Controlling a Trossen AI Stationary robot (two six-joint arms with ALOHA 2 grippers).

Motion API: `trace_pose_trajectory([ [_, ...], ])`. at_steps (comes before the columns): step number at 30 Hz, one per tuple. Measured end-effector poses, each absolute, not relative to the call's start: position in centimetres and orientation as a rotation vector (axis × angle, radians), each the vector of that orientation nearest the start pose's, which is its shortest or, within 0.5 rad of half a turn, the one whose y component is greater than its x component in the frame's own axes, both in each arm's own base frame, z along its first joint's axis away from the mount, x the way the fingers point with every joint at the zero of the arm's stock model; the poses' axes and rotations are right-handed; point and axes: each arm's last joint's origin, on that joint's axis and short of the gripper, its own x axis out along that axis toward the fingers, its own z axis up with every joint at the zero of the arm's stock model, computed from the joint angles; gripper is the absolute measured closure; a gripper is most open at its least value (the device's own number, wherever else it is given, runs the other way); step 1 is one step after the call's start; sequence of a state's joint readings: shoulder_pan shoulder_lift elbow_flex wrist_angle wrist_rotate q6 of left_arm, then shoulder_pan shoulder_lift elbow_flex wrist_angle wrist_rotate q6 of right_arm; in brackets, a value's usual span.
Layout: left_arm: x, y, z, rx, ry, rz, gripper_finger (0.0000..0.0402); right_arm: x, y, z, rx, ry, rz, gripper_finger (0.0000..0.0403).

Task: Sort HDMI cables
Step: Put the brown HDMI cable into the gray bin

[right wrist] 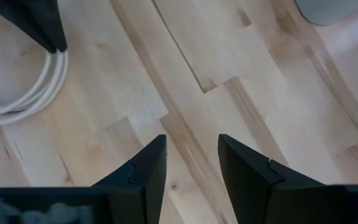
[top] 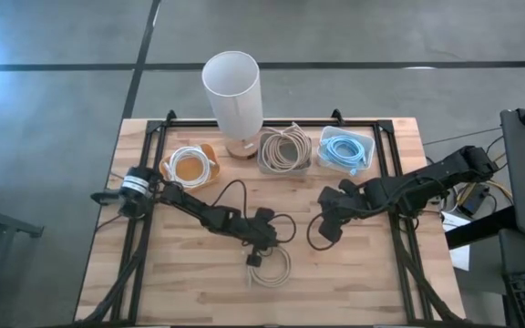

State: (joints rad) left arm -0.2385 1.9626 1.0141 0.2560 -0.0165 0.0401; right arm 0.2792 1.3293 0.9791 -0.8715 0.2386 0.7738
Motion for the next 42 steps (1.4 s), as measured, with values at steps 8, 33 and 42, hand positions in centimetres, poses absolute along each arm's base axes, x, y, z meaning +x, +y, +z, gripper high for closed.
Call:
trace_pose_trajectory([
  [8, 38.7, -9.6, 14.0, 0.022, 0.812, -0.195, 0.0297, 23.1, 5.9, 23.4, 0.367, 1.115, -0.416, 0.0269],
  [33, 39.1, -10.5, 13.5, 0.025, 0.968, -0.203, 0.0291, 24.0, 5.8, 21.6, 0.327, 0.906, -0.457, 0.0280],
  [42, 39.5, -9.9, 14.5, 0.097, 0.933, -0.088, 0.0386, 23.0, 5.7, 19.6, 0.354, 1.005, -0.427, 0.0280],
])
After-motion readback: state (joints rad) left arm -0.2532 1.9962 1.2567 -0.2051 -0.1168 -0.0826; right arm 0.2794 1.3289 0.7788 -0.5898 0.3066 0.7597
